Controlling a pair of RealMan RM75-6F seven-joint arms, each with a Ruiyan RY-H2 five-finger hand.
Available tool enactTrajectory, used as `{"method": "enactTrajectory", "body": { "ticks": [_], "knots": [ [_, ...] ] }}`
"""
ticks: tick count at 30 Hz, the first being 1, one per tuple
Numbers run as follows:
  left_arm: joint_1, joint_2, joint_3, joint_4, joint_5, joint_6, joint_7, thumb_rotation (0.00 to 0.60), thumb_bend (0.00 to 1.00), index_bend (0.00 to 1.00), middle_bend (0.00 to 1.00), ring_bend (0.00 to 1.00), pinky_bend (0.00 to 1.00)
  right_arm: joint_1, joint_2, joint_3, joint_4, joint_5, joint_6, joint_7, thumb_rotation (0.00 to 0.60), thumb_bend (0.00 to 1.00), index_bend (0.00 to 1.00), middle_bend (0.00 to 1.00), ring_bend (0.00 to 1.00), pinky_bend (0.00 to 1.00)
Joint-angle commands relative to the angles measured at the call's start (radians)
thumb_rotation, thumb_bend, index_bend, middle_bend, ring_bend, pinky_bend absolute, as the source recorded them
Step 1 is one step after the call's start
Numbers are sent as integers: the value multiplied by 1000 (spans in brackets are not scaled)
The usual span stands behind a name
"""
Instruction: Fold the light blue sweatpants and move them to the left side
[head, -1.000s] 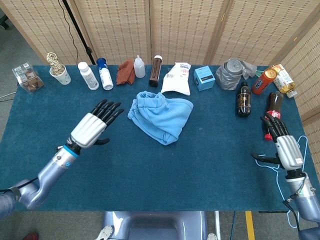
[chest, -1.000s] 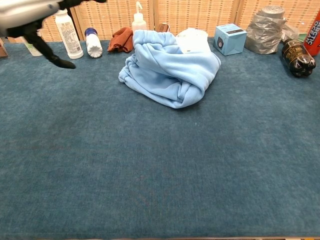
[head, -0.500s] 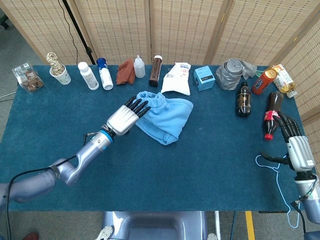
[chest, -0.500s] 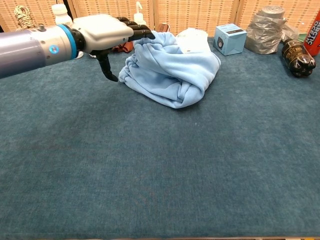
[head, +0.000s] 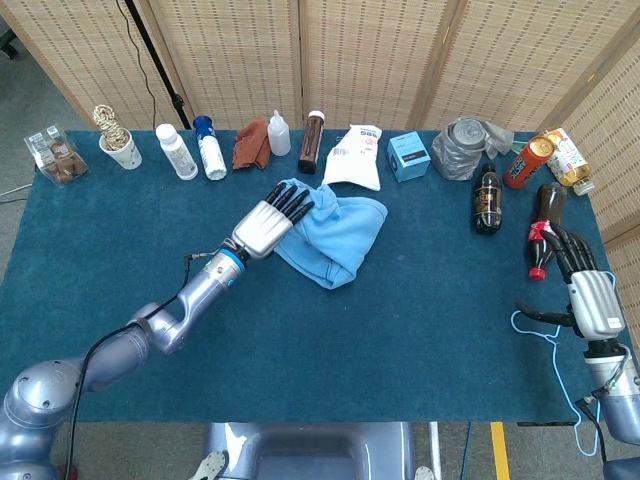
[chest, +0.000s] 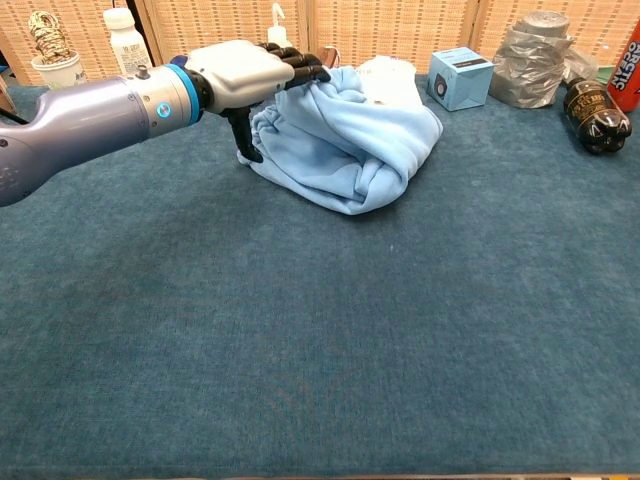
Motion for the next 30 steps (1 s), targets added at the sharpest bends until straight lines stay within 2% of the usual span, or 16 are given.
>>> {"method": "enactTrajectory", "body": {
  "ticks": [1, 7, 14, 20, 28, 30],
  "knots": [
    [-7, -31, 26, 50, 12, -5, -12, 600, 0, 0, 0, 0, 0, -1, 0, 3, 0, -4, -1, 2, 600, 0, 0, 0, 0, 0],
    [1, -114, 49, 174, 12, 16, -49, 600, 0, 0, 0, 0, 0, -6, 0, 10, -2, -13, 3, 4, 600, 0, 0, 0, 0, 0],
    [12, -172, 66, 276, 21, 60, -102, 600, 0, 0, 0, 0, 0, -8, 0, 15, -5, -23, 3, 4, 600, 0, 0, 0, 0, 0],
    [-3, -217, 69, 345, 24, 76, -140, 600, 0, 0, 0, 0, 0, -13, 4, 20, -10, -32, 13, 8, 600, 0, 0, 0, 0, 0],
    [-32, -255, 67, 409, 15, 43, -179, 600, 0, 0, 0, 0, 0, -23, 12, 25, -21, -44, 31, 12, 600, 0, 0, 0, 0, 0],
    [-42, -263, 66, 424, 14, 37, -186, 600, 0, 0, 0, 0, 28, -26, 14, 27, -25, -48, 38, 12, 600, 0, 0, 0, 0, 0]
  ]
}}
